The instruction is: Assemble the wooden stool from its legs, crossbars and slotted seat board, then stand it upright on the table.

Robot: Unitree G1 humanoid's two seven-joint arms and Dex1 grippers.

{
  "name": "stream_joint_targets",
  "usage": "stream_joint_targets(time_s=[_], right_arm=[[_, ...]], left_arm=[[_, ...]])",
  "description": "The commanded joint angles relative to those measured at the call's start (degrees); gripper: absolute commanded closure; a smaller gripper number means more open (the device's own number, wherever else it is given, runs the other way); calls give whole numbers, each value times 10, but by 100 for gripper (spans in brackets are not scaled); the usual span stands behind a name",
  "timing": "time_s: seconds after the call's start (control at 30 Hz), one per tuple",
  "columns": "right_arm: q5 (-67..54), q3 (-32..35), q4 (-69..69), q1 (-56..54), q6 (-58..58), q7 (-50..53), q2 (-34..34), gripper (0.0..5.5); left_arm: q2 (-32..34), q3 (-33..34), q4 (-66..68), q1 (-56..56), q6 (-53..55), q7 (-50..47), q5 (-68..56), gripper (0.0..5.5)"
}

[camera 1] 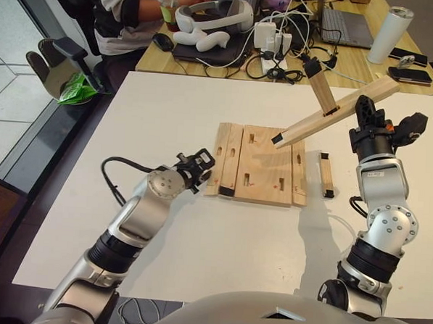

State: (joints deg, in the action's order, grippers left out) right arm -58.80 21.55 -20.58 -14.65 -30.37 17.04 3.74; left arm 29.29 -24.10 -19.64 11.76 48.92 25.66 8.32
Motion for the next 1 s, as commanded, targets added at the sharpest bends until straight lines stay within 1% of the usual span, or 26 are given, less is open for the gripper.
stream_joint_targets(time_s=[0.03, 0.1, 0.2, 0.4, 0.5, 0.6, 0.67, 0.77, 0.9, 1.0], right_arm=[[-12, 2, 5, -18, 8, -6, -11, 452], [-16, 2, 10, -22, 7, -17, -20, 452], [-29, 7, 24, -39, -4, -58, -54, 452], [-102, 32, 97, -99, -86, -245, -214, 452], [-125, 23, 140, -123, -145, -354, -292, 452], [-130, 8, 181, -144, -189, -459, -341, 452], [-135, -7, 202, -158, -217, -516, -355, 452], [-136, -36, 206, -171, -244, -571, -349, 452], [-147, -70, 196, -185, -278, -618, -338, 452], [-133, -95, 199, -201, -291, -651, -336, 452]], left_arm=[[-8, -5, -15, 3, 19, 4, 2, 323], [-12, -1, -25, 0, 27, 7, -5, 323], [-8, 31, -29, -1, 34, 12, -21, 323], [-1, 198, -10, 19, 45, 45, -114, 323], [16, 286, 11, 43, 52, 84, -180, 323], [28, 369, 53, 98, 62, 124, -259, 323], [32, 405, 86, 153, 73, 148, -312, 323], [20, 421, 121, 239, 85, 176, -384, 323], [-10, 401, 140, 318, 82, 193, -445, 323], [-40, 397, 158, 367, 88, 191, -491, 323]])
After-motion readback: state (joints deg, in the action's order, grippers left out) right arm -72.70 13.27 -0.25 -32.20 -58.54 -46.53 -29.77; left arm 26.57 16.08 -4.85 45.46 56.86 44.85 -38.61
